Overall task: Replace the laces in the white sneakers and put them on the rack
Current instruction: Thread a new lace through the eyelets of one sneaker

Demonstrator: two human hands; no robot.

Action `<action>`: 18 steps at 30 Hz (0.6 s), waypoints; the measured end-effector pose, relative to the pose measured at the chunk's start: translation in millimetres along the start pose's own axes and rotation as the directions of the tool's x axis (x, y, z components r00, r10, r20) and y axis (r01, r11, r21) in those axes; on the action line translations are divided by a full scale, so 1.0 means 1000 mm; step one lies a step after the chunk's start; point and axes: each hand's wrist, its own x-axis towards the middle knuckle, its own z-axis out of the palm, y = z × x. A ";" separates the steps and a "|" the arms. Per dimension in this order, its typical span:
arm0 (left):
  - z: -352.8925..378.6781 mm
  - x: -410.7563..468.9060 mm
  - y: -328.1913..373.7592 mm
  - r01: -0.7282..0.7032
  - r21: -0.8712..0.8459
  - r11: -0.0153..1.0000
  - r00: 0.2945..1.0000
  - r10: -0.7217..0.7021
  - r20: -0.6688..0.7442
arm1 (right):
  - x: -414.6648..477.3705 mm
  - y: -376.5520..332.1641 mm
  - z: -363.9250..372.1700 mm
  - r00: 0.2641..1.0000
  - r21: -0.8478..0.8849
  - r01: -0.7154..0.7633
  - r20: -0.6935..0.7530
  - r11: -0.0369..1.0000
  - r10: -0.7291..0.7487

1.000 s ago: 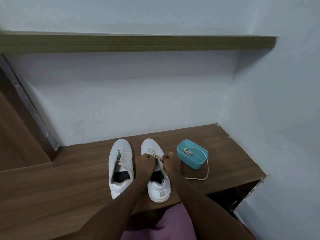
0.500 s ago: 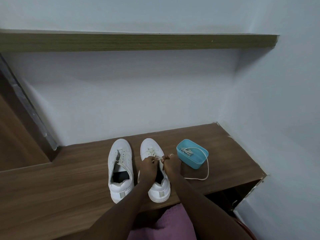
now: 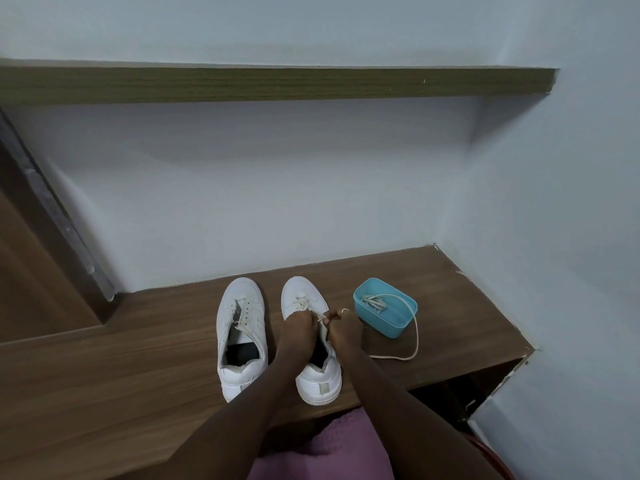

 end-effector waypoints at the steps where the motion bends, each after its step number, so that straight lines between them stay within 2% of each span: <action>1: 0.000 0.000 0.000 -0.010 0.024 1.000 1.000 0.010 0.001 | 0.001 0.001 0.001 1.000 0.005 -0.004 -0.001 1.000 0.004; 5: 0.002 0.003 -0.001 -0.022 0.037 0.999 0.999 0.020 0.037 | 0.003 0.004 0.003 0.999 0.071 -0.043 0.023 0.997 0.041; 9: 0.006 0.006 -0.003 -0.009 -0.035 0.999 0.998 0.011 0.059 | 0.000 0.006 -0.002 0.993 0.281 -0.098 0.086 0.955 0.077; 13: 0.007 0.009 -0.006 -0.013 -0.080 0.997 1.000 0.013 0.004 | 0.002 0.008 -0.003 0.972 0.511 -0.214 0.194 0.833 0.131; 18: 0.002 0.015 -0.008 -0.022 -0.120 0.993 1.000 0.023 0.004 | -0.002 0.003 -0.005 0.960 0.445 -0.229 0.253 0.866 0.123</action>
